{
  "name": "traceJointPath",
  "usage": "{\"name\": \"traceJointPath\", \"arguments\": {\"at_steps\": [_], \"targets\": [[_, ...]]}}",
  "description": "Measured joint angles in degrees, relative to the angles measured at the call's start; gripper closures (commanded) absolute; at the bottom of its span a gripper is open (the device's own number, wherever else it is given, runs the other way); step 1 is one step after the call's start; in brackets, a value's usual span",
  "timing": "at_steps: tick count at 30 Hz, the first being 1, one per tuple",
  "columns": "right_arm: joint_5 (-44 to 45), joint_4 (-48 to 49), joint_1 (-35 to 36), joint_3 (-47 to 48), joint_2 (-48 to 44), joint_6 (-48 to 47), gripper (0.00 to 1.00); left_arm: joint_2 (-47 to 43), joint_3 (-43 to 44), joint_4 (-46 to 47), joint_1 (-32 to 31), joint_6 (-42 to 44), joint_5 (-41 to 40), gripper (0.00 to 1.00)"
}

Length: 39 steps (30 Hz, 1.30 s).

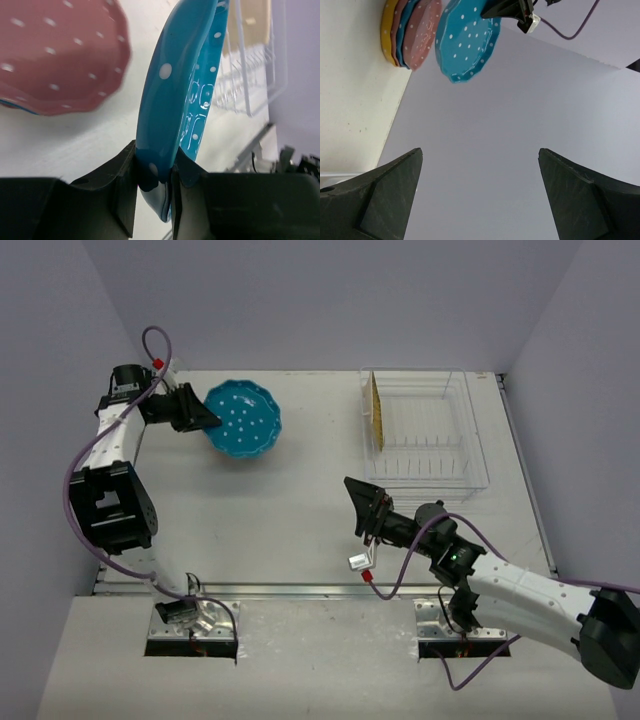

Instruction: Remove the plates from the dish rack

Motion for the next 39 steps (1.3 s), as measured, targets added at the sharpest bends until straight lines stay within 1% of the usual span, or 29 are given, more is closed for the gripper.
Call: {"name": "traceJointPath", "arguments": {"at_steps": [3, 8, 14, 19, 22, 26, 27, 28, 30, 32, 38, 39], "targets": [[1.2, -0.4, 0.0, 0.3, -0.1, 0.7, 0.01, 3.2, 4.4, 3.7, 2.1, -4.4, -4.9, 1.00], [3.0, -1.3, 0.0, 0.9, -0.6, 2.2, 0.01, 8.9, 9.2, 7.8, 2.4, -9.7, -11.1, 1.00], [5.0, -3.1, 0.0, 1.7, -1.7, 4.3, 0.01, 14.5, 11.3, 9.2, 2.3, -13.8, -13.9, 1.00], [6.2, -4.0, 0.0, 1.9, -2.1, 5.6, 0.01, 17.4, 11.7, 9.7, 2.3, -15.5, -15.4, 0.99], [7.0, -4.6, 0.0, 2.1, -2.1, 6.4, 0.01, 17.8, 11.7, 9.9, 2.3, -16.0, -15.6, 0.83], [8.4, -5.4, 0.0, 3.4, -1.8, 8.3, 0.01, 17.8, 11.7, 10.2, 2.1, -16.1, -16.2, 0.56], [9.1, -6.4, 0.0, 4.3, -1.5, 9.8, 0.01, 17.8, 11.7, 10.3, 2.1, -16.0, -16.4, 0.51], [10.2, -8.1, 0.0, 6.1, -0.7, 12.0, 0.01, 17.7, 11.7, 10.6, 2.1, -15.6, -17.1, 0.47], [13.5, -12.3, 0.0, 13.3, 3.2, 18.4, 0.01, 17.3, 11.7, 10.8, 2.1, -14.9, -19.1, 0.37], [16.4, -14.7, 0.0, 19.6, 5.9, 23.7, 0.01, 16.5, 11.6, 11.1, 1.9, -14.0, -20.7, 0.31], [24.3, -23.7, -0.1, 38.5, 12.7, 44.3, 0.01, 9.1, 9.6, 12.2, 1.8, -10.8, -27.3, 0.26], [25.2, -25.9, -0.3, 41.2, 13.7, 48.1, 0.01, 7.6, 9.1, 12.6, 1.7, -10.1, -28.8, 0.23]]}}
